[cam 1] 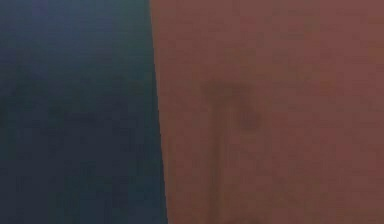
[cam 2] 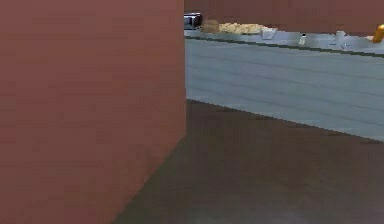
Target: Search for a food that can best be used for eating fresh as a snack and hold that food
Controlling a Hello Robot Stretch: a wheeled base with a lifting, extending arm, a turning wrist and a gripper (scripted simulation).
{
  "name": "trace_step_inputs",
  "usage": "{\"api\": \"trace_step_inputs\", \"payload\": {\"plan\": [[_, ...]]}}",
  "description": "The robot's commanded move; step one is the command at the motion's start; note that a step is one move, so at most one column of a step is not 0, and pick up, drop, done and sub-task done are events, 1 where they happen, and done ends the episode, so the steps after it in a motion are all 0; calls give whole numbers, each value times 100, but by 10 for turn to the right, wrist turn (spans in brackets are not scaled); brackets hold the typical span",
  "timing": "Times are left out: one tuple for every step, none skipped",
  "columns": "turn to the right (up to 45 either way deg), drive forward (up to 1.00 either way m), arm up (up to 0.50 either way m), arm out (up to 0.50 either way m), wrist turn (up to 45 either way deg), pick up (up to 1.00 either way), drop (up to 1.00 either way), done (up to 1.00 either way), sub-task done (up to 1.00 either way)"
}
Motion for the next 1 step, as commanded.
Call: {"api": "trace_step_inputs", "payload": {"plan": [[450, 0, 0, 0, 0, 0, 0, 0, 0]]}}
